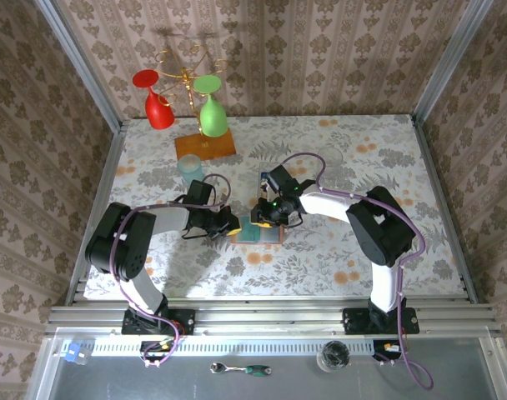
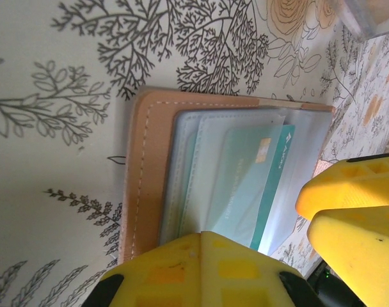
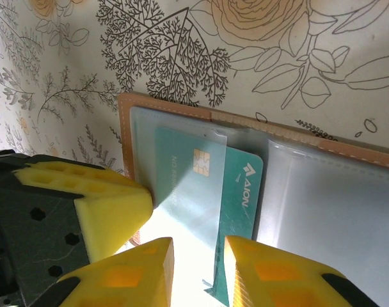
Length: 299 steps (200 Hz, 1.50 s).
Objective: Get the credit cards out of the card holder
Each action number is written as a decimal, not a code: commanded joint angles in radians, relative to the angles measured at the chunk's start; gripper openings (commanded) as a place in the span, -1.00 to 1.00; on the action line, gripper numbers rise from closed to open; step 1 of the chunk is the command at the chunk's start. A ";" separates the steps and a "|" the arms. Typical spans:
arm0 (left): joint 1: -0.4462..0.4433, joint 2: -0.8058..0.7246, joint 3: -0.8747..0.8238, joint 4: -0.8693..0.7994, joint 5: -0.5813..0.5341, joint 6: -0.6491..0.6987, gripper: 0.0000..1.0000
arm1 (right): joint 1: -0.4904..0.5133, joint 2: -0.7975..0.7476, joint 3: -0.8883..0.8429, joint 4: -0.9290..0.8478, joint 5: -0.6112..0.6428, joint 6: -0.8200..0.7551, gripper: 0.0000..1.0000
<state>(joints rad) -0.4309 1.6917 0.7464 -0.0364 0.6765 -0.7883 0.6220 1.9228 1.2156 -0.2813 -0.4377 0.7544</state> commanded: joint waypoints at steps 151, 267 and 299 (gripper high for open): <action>0.000 0.026 0.031 -0.070 -0.027 0.038 -1.00 | -0.014 0.029 -0.063 0.100 -0.081 0.056 -0.52; 0.000 0.033 0.036 -0.074 -0.026 0.041 -1.00 | -0.039 -0.008 -0.155 0.301 -0.170 0.160 -0.68; 0.000 0.030 0.036 -0.078 -0.026 0.041 -1.00 | -0.042 -0.016 -0.170 0.313 -0.161 0.167 -0.74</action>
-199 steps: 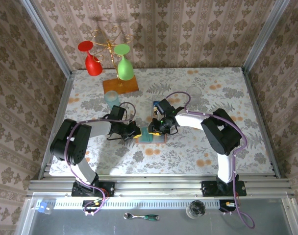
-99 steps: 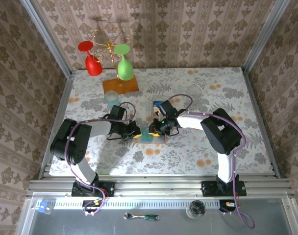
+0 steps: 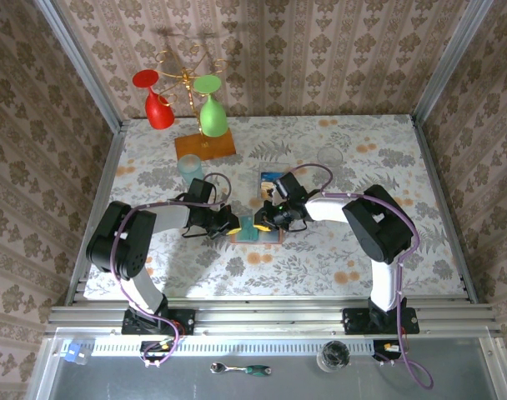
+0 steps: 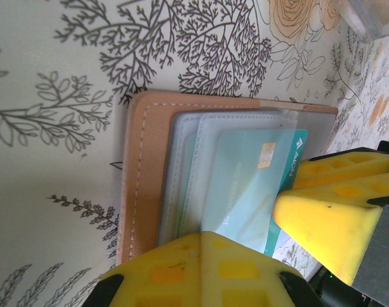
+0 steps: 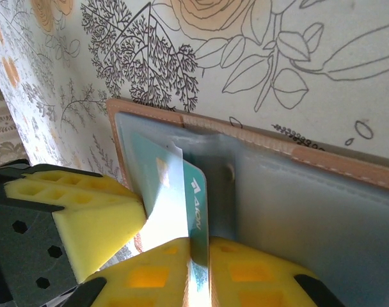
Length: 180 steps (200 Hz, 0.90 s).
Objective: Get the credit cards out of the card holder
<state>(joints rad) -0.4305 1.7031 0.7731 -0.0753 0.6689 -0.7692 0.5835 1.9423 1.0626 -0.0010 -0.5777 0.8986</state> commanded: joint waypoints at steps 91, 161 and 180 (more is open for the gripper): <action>0.002 0.020 0.015 -0.064 -0.019 0.029 -1.00 | -0.029 -0.077 -0.060 0.011 0.013 0.013 -0.78; 0.003 0.018 0.019 -0.063 -0.019 0.028 -1.00 | -0.050 -0.133 -0.062 -0.127 0.059 -0.065 -0.79; 0.002 0.018 0.022 -0.058 -0.019 0.027 -1.00 | -0.050 -0.143 -0.040 -0.195 0.074 -0.099 -0.79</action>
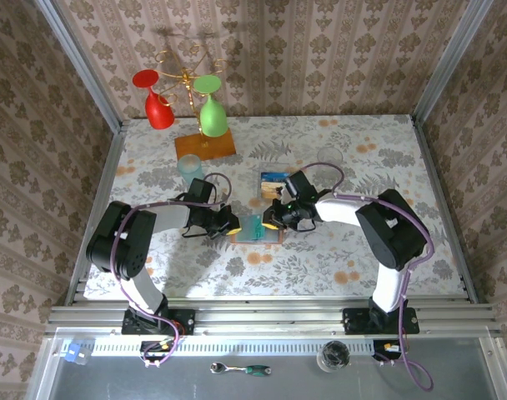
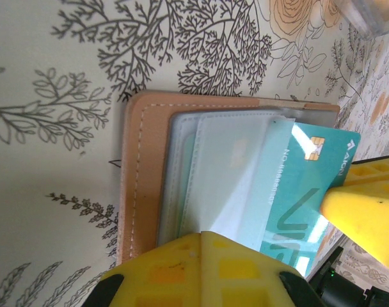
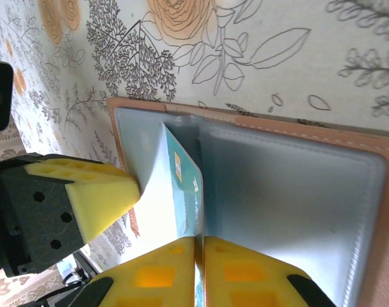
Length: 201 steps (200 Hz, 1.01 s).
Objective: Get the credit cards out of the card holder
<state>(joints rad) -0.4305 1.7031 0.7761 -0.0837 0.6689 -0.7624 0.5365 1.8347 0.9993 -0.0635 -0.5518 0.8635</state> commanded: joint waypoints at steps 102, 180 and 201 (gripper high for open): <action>0.002 0.021 0.019 -0.026 -0.002 0.012 -1.00 | 0.031 -0.023 0.192 -0.410 0.187 -0.132 -0.83; 0.006 0.028 0.010 -0.011 0.007 0.011 -1.00 | 0.064 0.025 0.232 -0.401 0.186 -0.117 -0.83; 0.006 0.029 0.009 -0.007 0.009 0.010 -1.00 | 0.067 0.033 0.237 -0.387 0.187 -0.108 -0.80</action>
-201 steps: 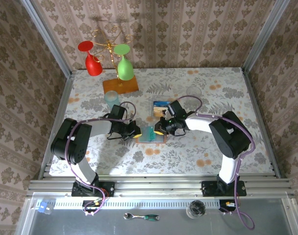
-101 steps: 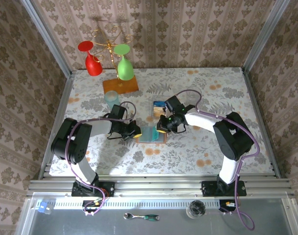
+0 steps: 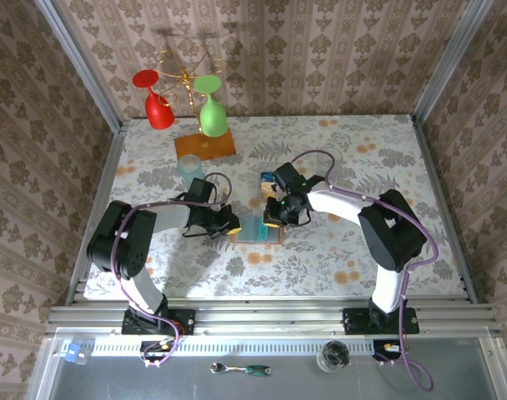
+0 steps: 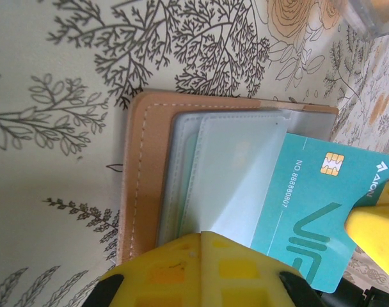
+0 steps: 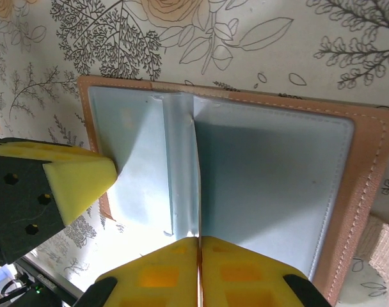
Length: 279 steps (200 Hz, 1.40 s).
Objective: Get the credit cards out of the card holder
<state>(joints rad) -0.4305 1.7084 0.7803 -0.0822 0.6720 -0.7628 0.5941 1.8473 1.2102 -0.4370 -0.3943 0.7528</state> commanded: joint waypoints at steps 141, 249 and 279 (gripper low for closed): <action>0.015 0.025 0.000 -0.002 0.014 0.016 -1.00 | 0.032 -0.026 -0.023 -0.016 0.026 0.045 -0.78; 0.024 -0.013 0.049 -0.047 0.020 0.022 -0.91 | 0.017 -0.105 -0.051 0.003 0.035 0.026 -0.84; 0.034 -0.017 0.088 -0.088 0.024 0.035 -0.90 | 0.006 -0.106 -0.041 -0.035 0.017 -0.109 -0.85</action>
<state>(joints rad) -0.4091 1.7195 0.8207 -0.1101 0.6922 -0.7612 0.6102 1.7618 1.1732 -0.4305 -0.3721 0.7597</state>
